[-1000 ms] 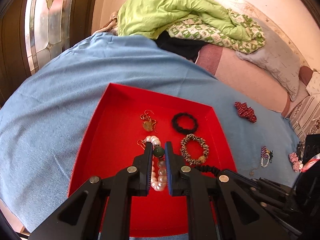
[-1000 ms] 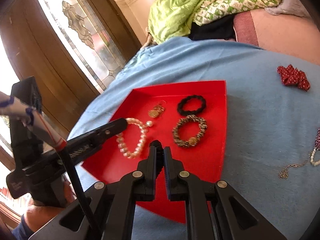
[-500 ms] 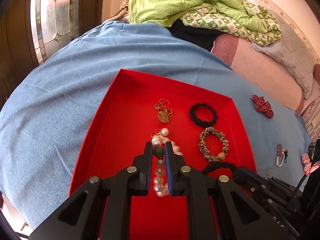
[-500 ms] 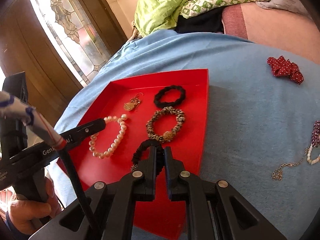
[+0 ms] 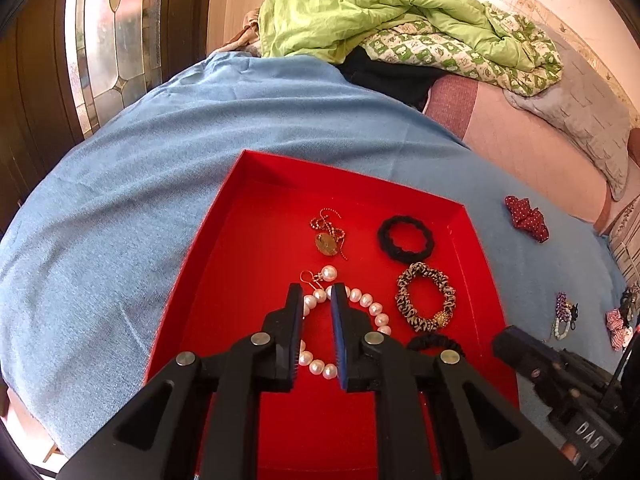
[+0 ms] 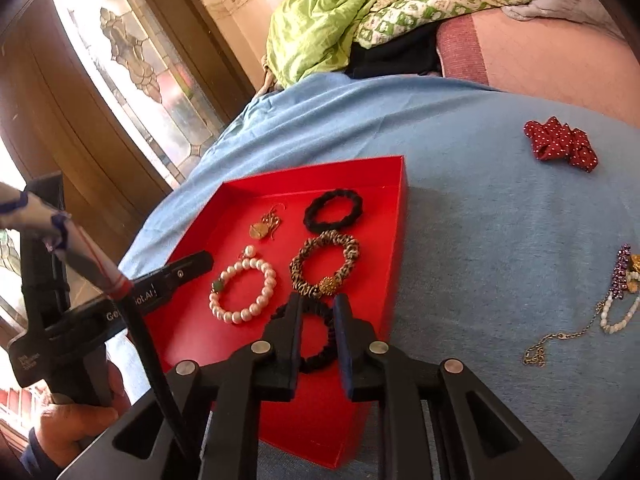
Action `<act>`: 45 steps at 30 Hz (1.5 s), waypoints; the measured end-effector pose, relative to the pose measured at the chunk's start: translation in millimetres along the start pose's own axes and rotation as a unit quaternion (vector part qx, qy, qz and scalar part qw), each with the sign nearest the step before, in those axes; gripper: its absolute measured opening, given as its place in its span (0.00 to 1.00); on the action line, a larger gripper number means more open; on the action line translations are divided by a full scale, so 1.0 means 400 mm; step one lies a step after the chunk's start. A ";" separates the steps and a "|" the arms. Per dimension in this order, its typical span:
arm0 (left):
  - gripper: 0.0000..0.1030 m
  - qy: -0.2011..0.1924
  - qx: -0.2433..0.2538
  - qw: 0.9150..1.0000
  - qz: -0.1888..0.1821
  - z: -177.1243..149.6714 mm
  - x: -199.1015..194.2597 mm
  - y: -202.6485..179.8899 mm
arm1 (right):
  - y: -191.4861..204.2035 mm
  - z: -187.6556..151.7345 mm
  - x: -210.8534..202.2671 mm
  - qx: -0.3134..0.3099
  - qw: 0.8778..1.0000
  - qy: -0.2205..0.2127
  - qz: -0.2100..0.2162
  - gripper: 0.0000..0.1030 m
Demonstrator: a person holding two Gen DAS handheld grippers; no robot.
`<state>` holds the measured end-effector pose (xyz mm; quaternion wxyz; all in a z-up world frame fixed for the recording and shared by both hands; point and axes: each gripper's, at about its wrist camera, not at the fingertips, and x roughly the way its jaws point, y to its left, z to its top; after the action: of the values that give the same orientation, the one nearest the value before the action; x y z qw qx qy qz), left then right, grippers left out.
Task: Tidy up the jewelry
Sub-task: 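Carry both bracelets over the red tray and open both tools to release them, then move both open tools from the red tray back to the jewelry pile, then grasp a gold dangle earring with the right tool while the left tool grasps the purple tassel earring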
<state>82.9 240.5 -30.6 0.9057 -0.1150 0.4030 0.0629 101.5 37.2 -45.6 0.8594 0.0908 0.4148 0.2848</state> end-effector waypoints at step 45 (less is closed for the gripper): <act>0.22 -0.012 0.224 0.965 -0.136 -0.142 -0.056 -0.449 | -0.622 0.013 -0.287 0.265 0.952 -0.037 -0.146 0.16</act>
<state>64.7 51.9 -22.5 0.9133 0.0375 0.3765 -0.1510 151.9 -231.8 -64.0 0.8514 0.2646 0.4516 0.0325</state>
